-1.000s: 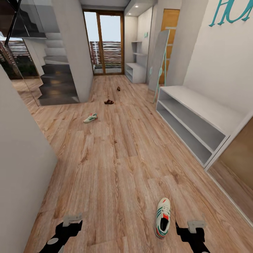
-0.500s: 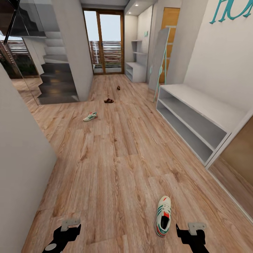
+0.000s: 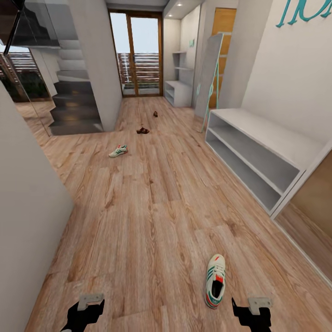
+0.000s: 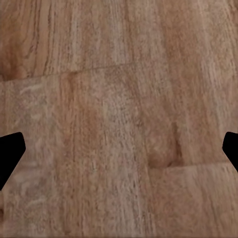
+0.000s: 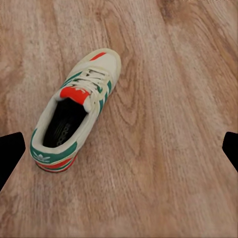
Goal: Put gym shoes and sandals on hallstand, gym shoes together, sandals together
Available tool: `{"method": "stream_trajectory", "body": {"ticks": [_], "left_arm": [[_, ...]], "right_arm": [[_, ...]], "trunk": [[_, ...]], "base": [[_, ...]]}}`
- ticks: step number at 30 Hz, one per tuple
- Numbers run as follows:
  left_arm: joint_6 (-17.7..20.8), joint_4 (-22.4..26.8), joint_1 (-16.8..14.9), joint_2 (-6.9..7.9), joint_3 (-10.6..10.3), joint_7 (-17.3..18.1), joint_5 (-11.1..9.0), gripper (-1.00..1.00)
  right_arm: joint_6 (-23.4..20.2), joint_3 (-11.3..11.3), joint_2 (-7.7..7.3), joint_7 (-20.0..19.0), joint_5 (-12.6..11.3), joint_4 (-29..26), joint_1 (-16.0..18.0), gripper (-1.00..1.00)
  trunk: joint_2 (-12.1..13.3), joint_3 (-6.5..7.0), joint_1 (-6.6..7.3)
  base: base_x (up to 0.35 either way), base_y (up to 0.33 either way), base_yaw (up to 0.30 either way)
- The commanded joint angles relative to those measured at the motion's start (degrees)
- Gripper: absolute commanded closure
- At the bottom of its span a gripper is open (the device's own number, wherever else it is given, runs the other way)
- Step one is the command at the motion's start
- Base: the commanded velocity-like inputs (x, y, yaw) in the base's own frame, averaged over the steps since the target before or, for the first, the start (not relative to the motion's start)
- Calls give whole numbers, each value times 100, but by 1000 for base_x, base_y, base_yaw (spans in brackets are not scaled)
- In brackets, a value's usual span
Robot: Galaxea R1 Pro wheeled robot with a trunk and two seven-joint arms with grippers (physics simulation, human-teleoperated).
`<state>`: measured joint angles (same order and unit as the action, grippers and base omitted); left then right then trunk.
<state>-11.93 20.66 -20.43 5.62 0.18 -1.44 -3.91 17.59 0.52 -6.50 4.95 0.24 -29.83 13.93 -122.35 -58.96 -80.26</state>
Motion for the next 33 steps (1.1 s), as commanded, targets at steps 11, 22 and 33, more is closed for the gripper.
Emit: {"method": "stream_trajectory", "body": {"ticks": [11, 22, 33], "left_arm": [[-54, -9, -1, 3, -9, -5, -40, -100], [-55, -9, -1, -7, -9, -5, -40, -100], [-55, -9, 0, -29, -9, -5, -42, -100]], "right_arm": [[90, 10, 8, 15, 1, 37, 1, -100], [96, 6, 9, 17, 2, 40, 1, -100], [524, 5, 1, 18, 2, 76, -3, -100]], "trunk": [[-444, -202, -241], [-885, -400, -483], [-1327, -597, -724]], "base": [[0, 0, 88], [0, 0, 254], [0, 0, 62]]}}
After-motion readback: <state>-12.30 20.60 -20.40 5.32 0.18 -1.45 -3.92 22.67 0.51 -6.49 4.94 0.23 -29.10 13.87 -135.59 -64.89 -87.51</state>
